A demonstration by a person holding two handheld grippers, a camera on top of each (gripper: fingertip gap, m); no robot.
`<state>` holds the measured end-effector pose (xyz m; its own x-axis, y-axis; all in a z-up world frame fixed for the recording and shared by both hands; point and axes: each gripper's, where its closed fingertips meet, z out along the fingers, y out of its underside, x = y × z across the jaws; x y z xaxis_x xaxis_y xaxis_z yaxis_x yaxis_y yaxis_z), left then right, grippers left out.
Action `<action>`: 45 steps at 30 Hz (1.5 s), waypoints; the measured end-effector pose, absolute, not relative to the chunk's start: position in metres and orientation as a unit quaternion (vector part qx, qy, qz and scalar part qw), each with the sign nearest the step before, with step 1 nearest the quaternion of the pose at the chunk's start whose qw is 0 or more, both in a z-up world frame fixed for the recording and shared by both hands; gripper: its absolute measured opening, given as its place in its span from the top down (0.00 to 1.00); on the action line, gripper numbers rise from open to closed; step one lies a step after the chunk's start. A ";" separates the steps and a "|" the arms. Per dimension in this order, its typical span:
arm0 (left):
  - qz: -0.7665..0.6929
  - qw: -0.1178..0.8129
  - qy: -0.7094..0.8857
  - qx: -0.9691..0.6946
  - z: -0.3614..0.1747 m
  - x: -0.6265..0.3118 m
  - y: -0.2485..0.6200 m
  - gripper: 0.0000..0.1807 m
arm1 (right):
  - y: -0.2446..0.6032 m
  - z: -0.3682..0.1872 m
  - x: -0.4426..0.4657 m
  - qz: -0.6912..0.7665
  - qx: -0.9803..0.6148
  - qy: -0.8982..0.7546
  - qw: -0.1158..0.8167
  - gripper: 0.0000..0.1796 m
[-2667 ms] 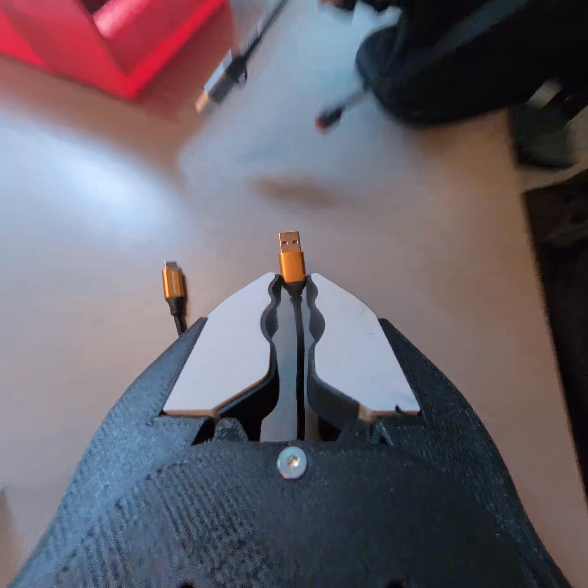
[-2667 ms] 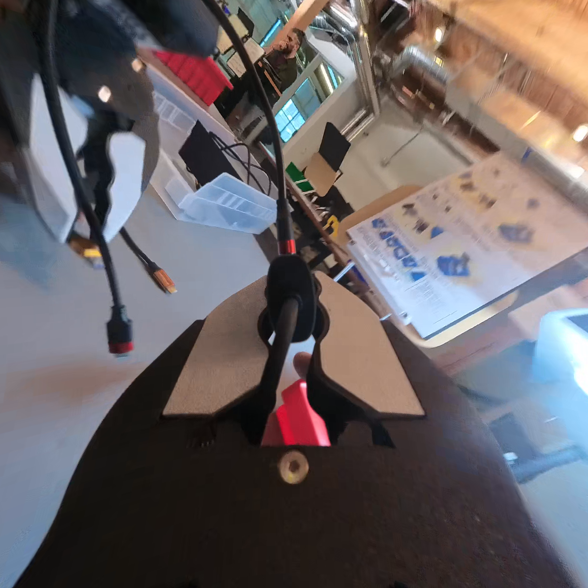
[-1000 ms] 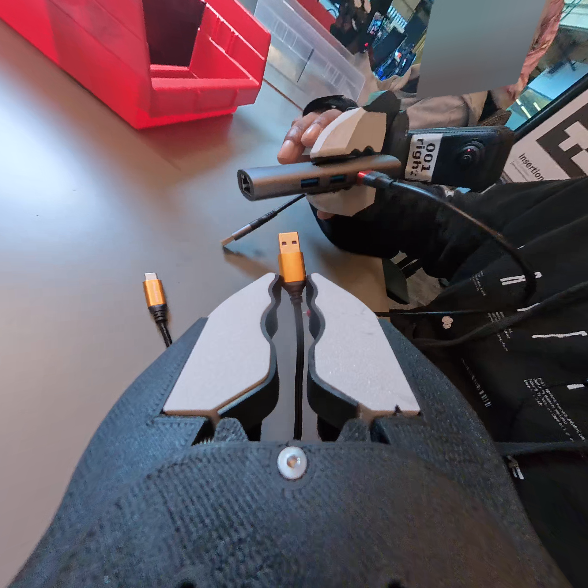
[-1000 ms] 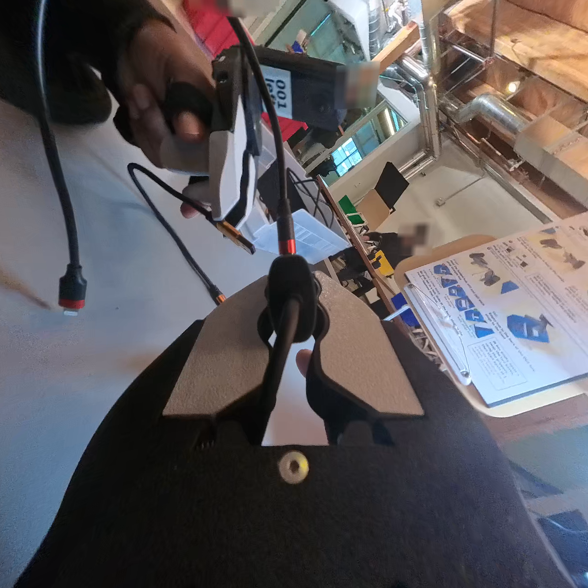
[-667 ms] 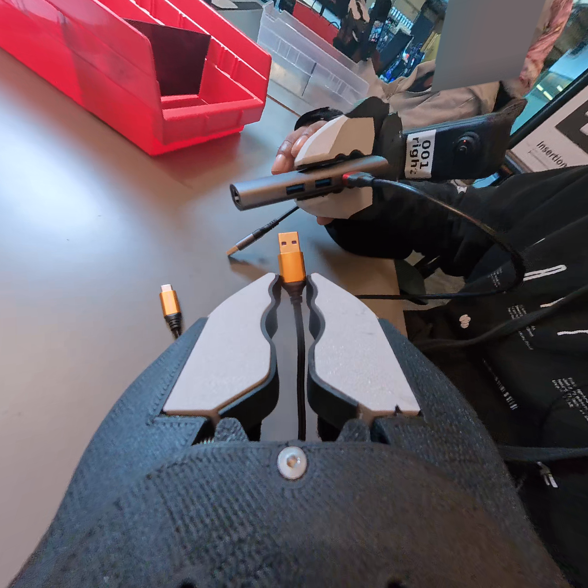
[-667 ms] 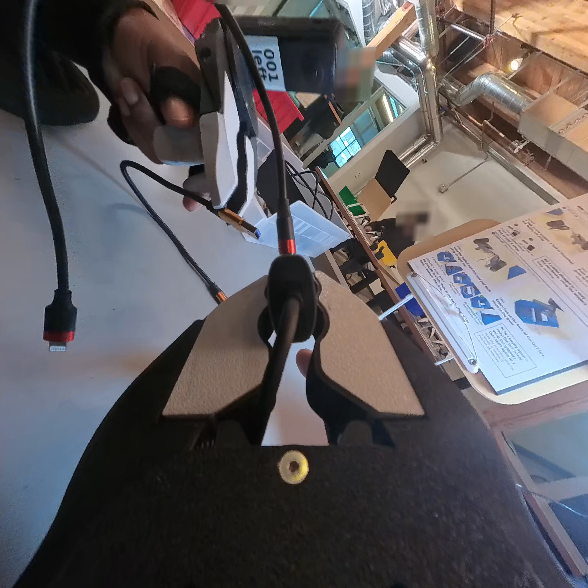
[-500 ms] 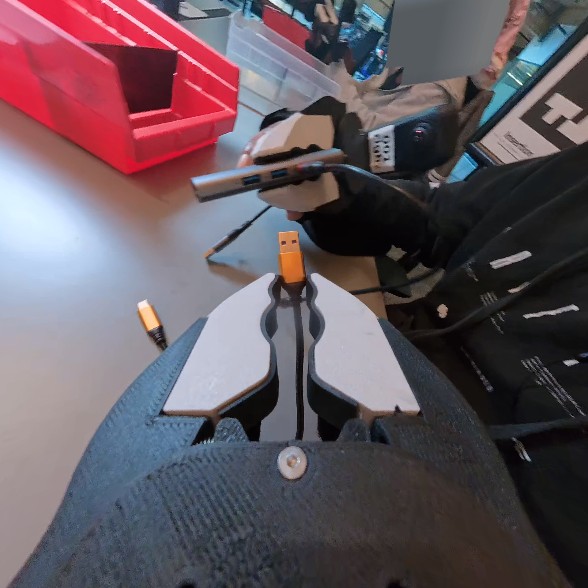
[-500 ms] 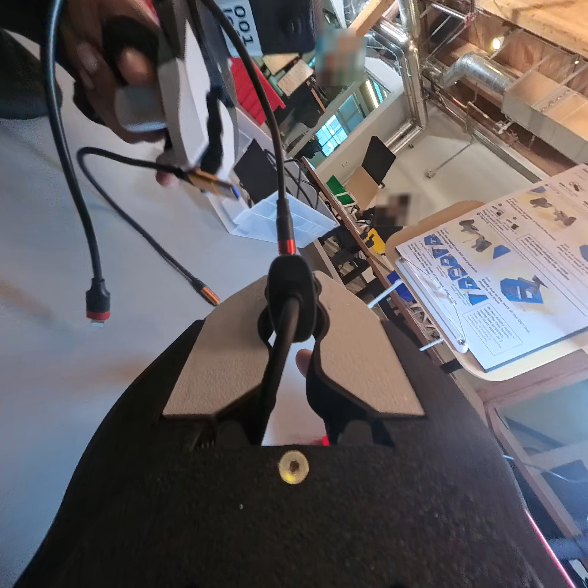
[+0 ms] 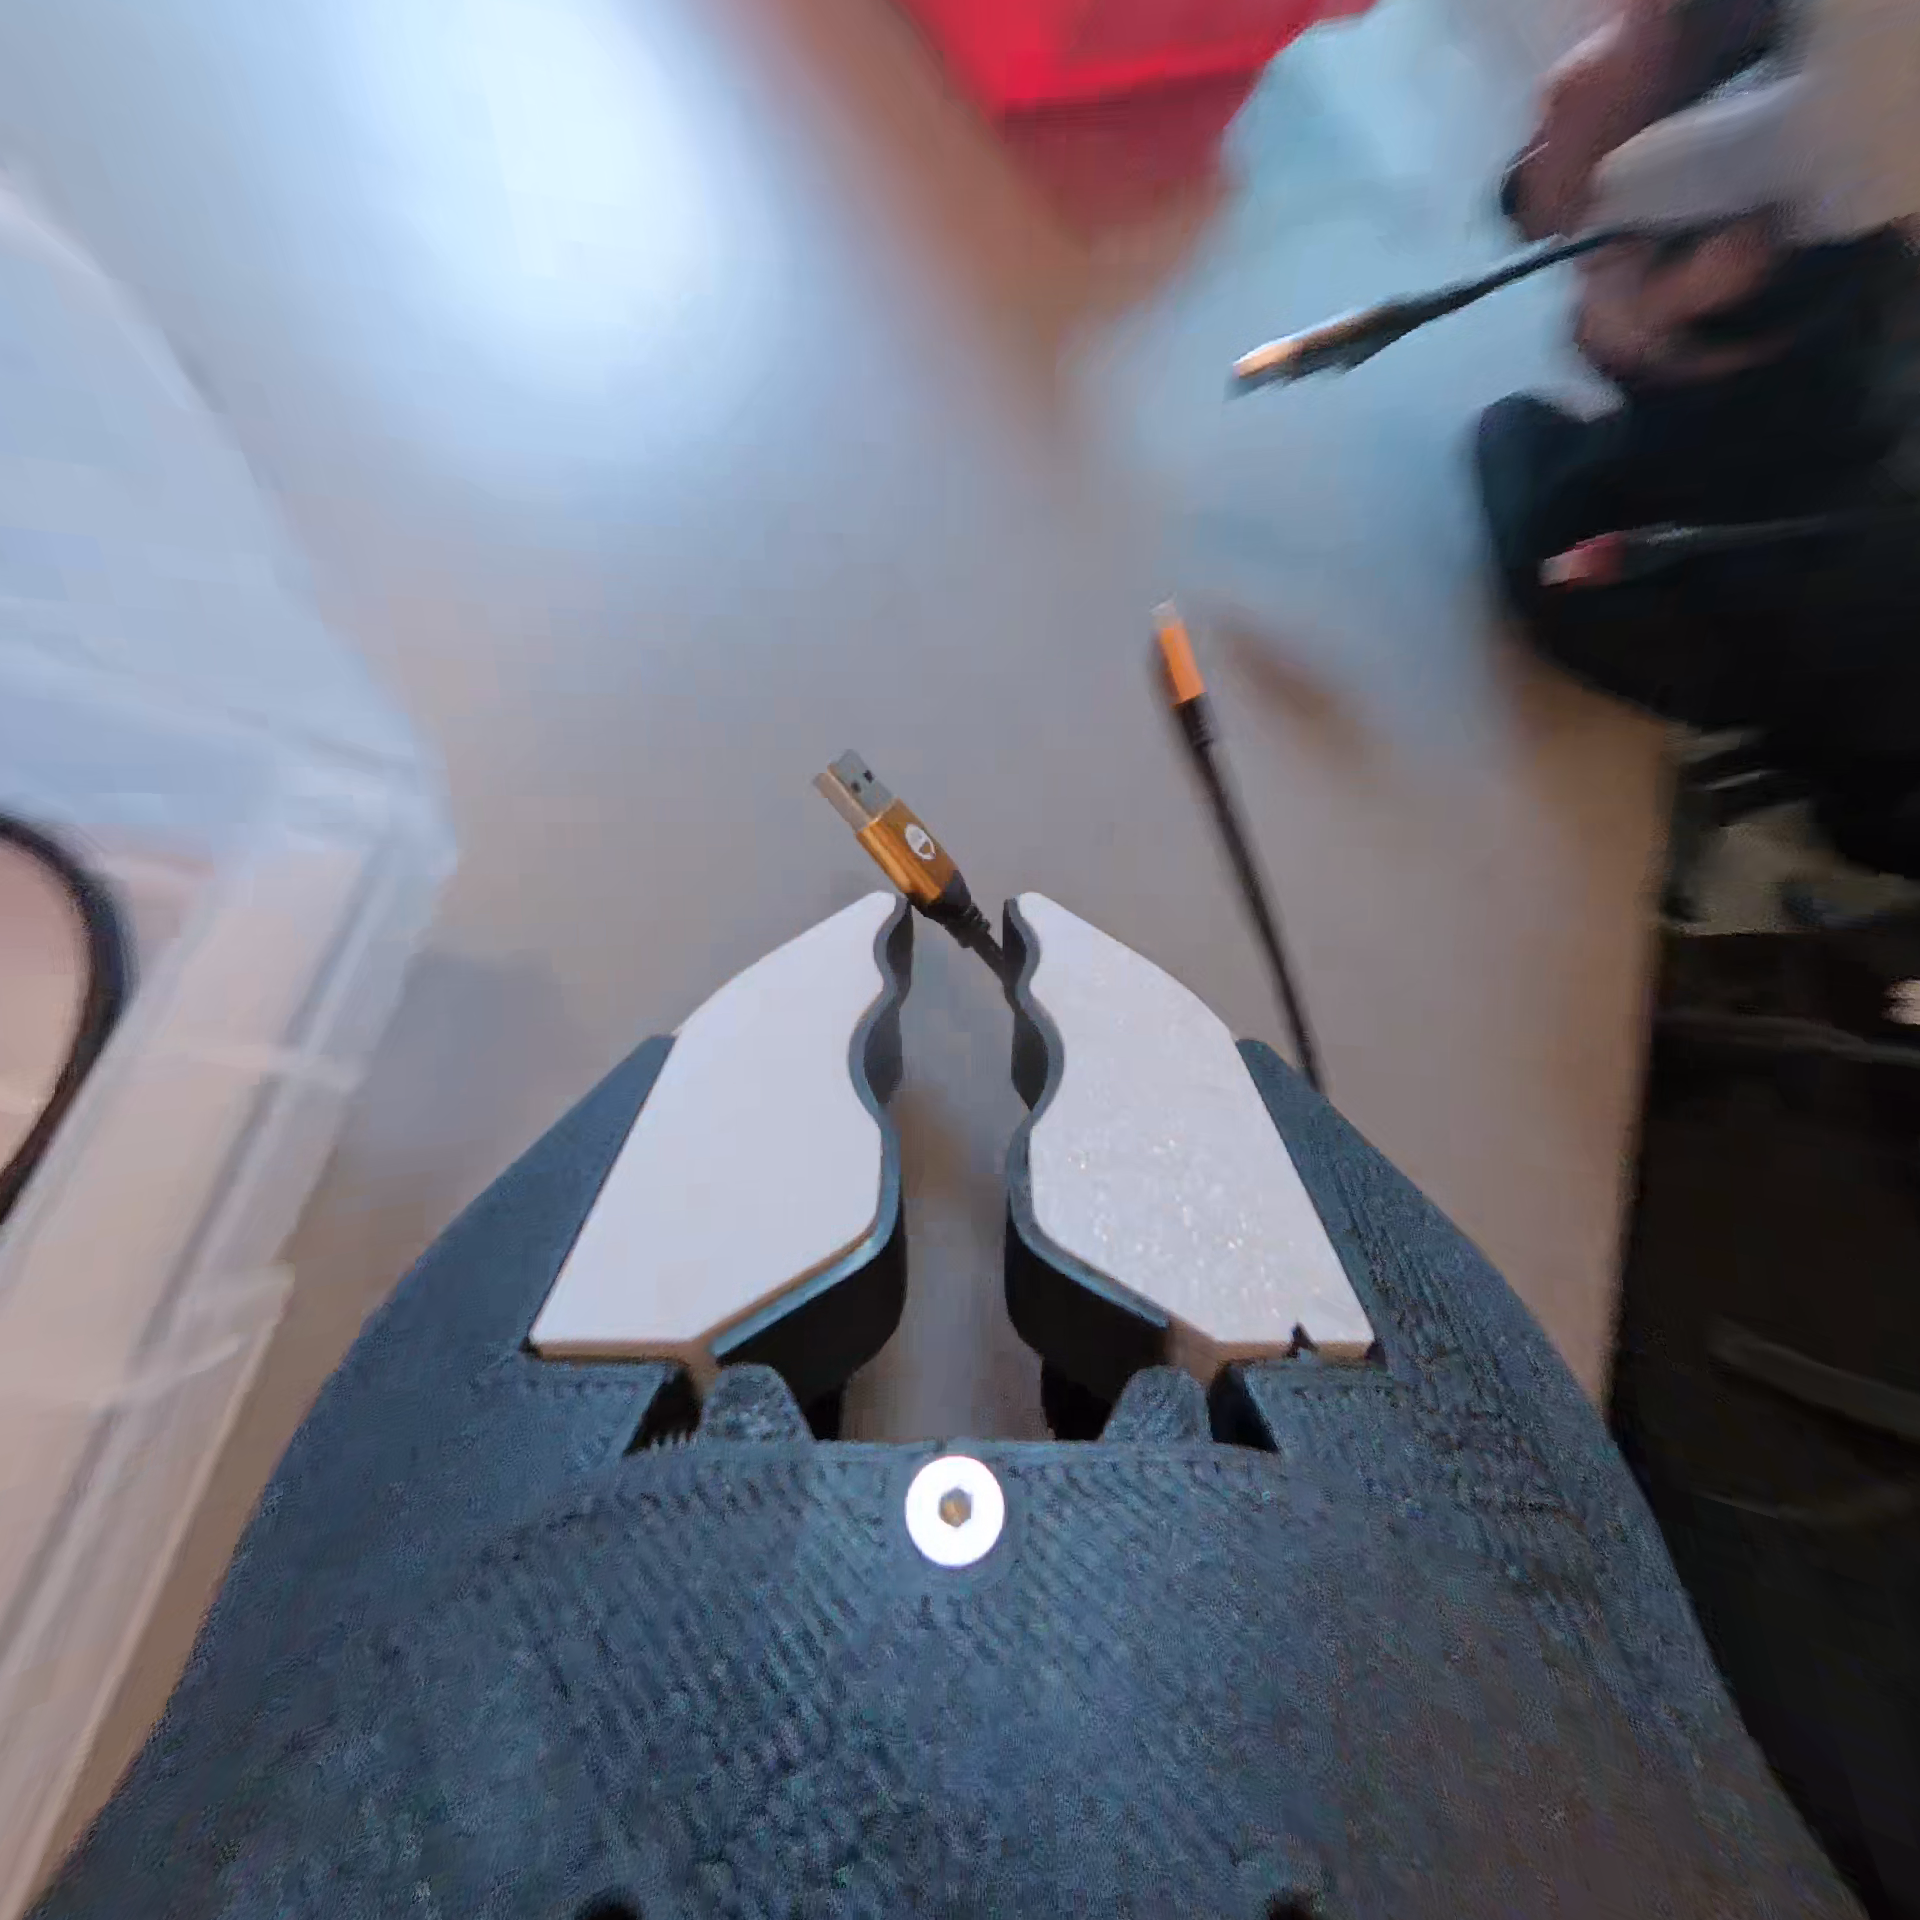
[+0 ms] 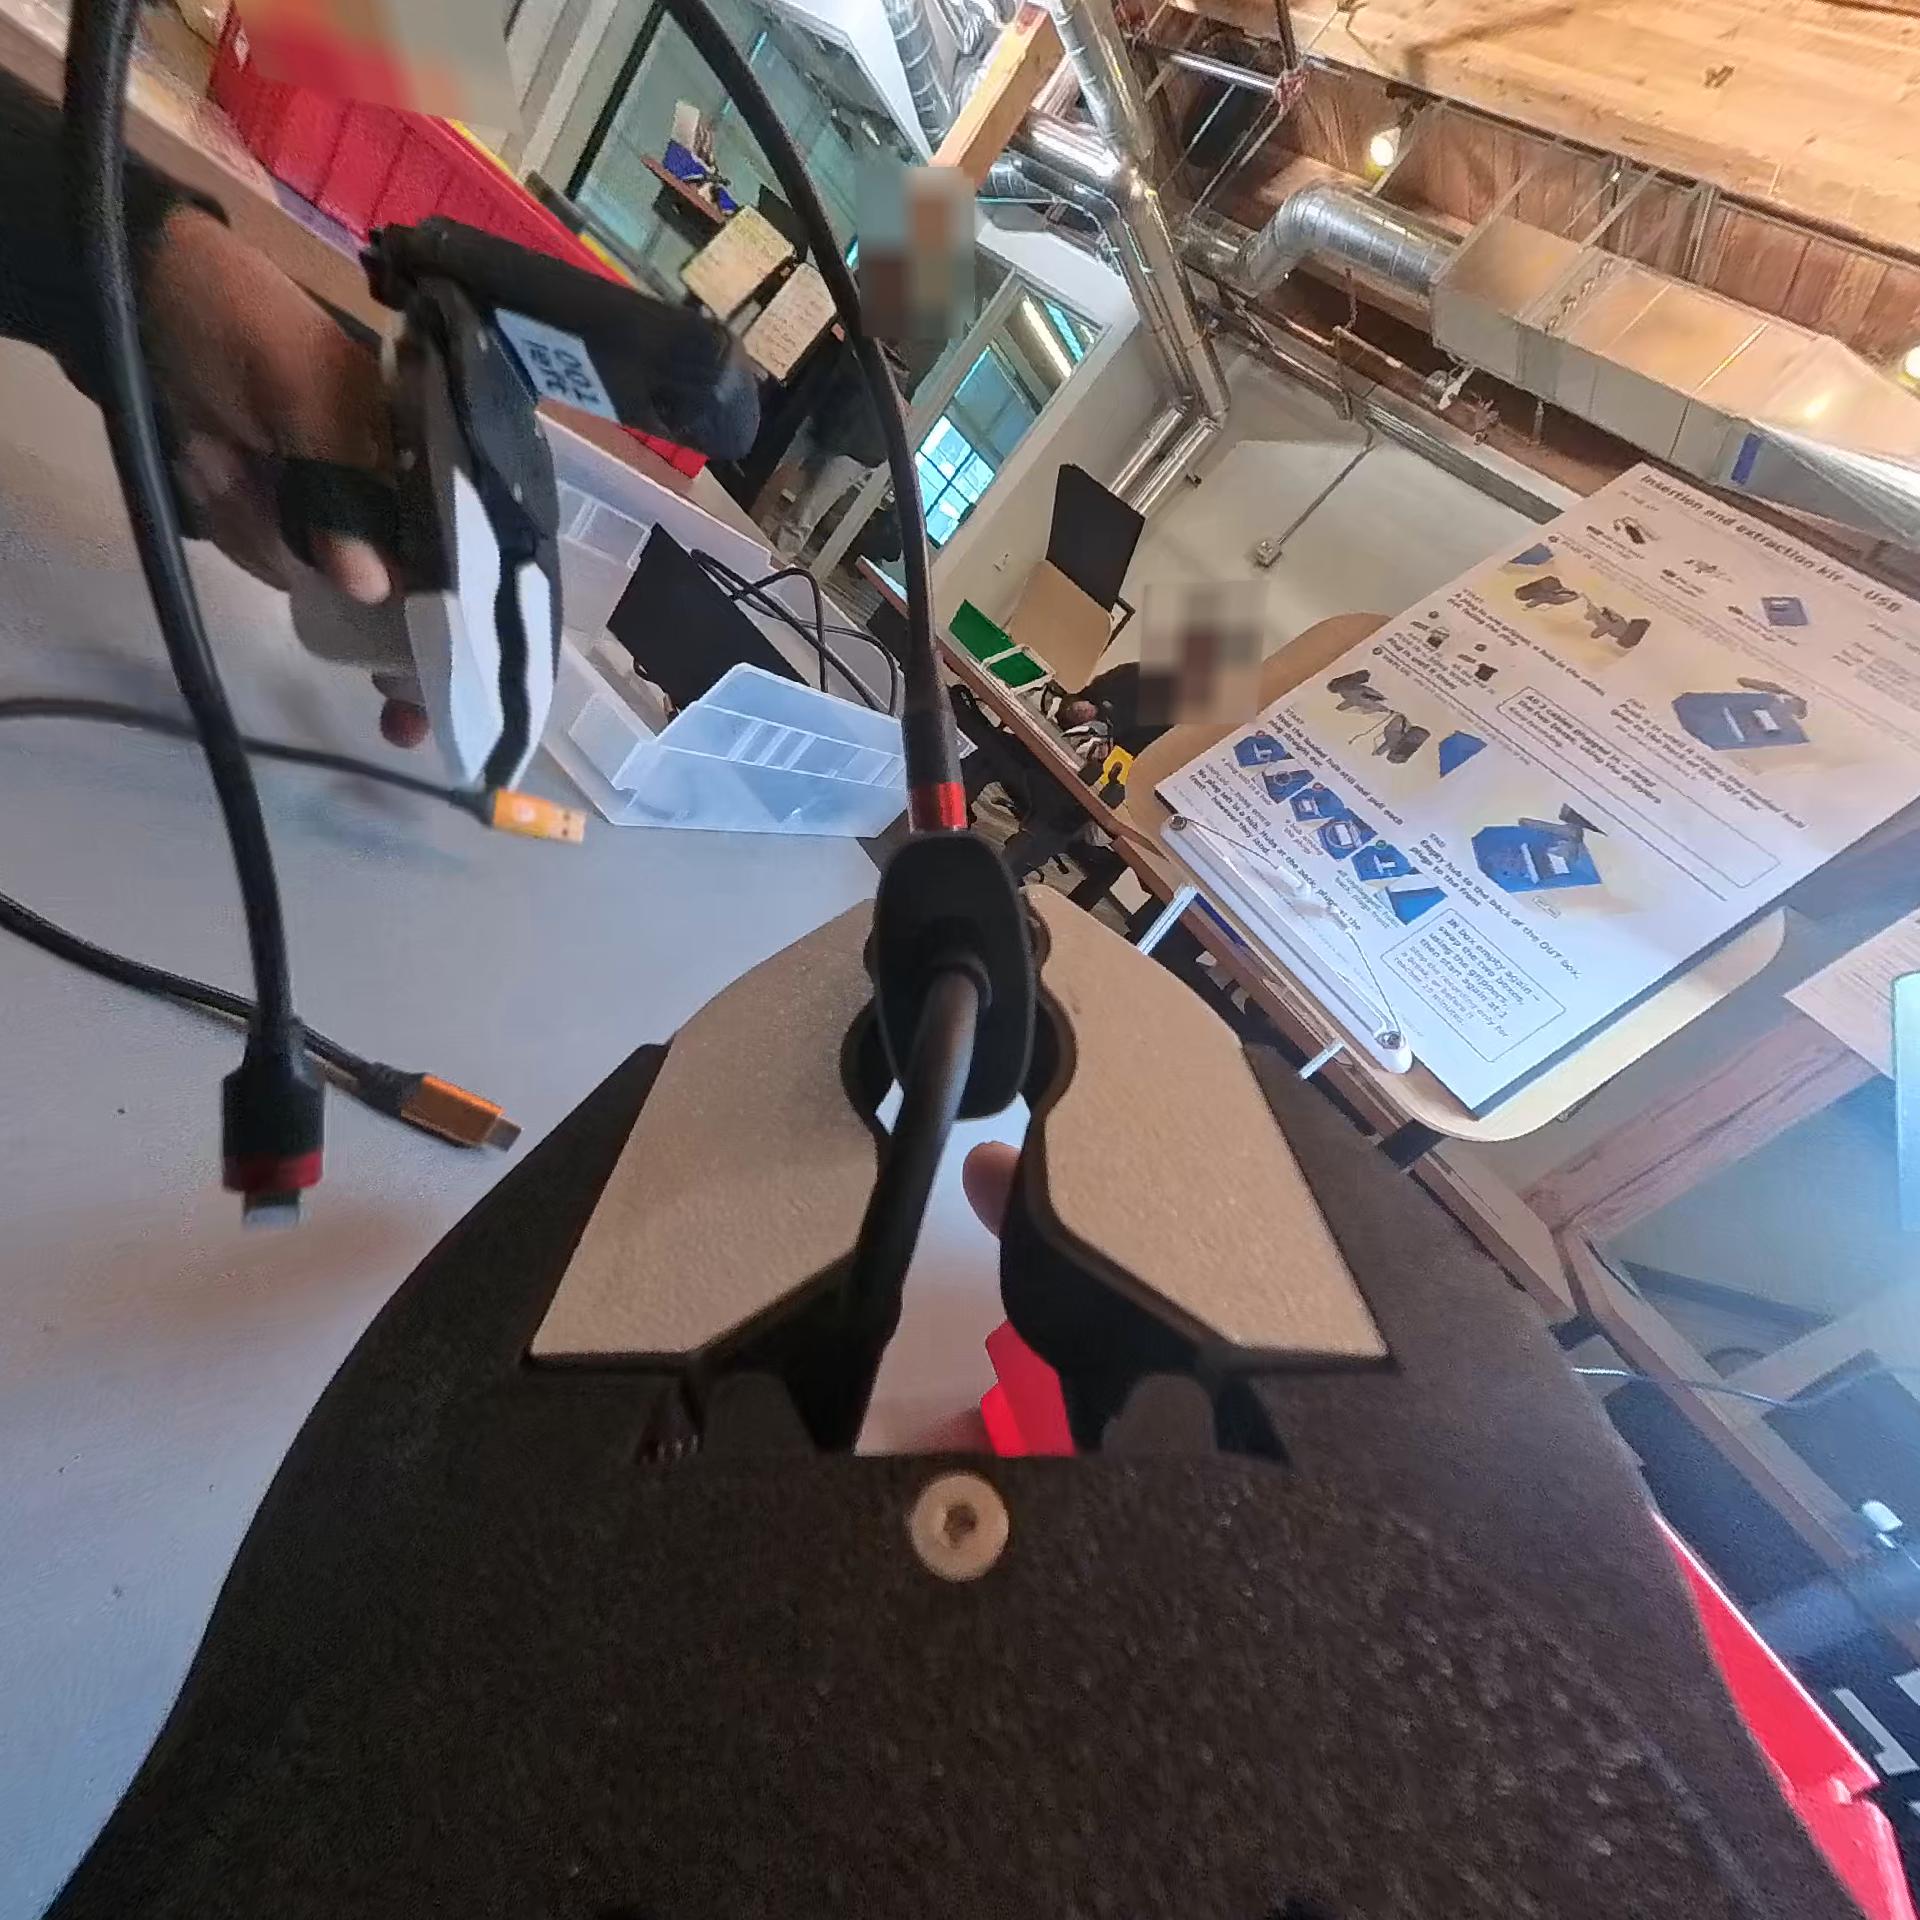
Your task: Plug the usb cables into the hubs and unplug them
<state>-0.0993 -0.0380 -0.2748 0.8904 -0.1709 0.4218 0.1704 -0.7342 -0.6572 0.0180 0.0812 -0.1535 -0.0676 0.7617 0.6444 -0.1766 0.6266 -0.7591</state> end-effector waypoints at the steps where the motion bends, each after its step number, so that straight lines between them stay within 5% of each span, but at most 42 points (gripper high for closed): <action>1: -0.205 0.350 -0.001 -0.914 -0.284 -0.104 -0.040 0.91 | 0.081 -0.154 0.018 0.365 -0.231 -0.634 0.642 0.90; 10: -0.024 0.294 -0.010 -0.955 -0.303 -0.112 -0.042 0.82 | 0.080 -0.157 0.017 0.357 -0.230 -0.642 0.638 0.90; 19: 0.062 0.301 0.056 -0.950 -0.302 -0.120 -0.027 0.92 | 0.077 -0.159 0.015 0.353 -0.228 -0.649 0.635 0.90; 29: -0.256 0.362 0.155 -0.883 -0.232 -0.029 -0.018 0.93 | 0.051 -0.201 0.009 0.174 -0.075 -0.739 0.647 0.90; 45: -0.333 0.306 0.215 -0.866 -0.239 0.000 -0.011 0.93 | 0.019 -0.232 0.003 0.120 0.008 -0.772 0.625 0.90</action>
<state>0.0002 -0.0107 -0.2391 0.6866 -0.5753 0.4445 -0.1681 -0.7204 -0.6728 0.0030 0.0189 -0.2317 -0.2198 0.1381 0.9657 -0.1624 0.9709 -0.1758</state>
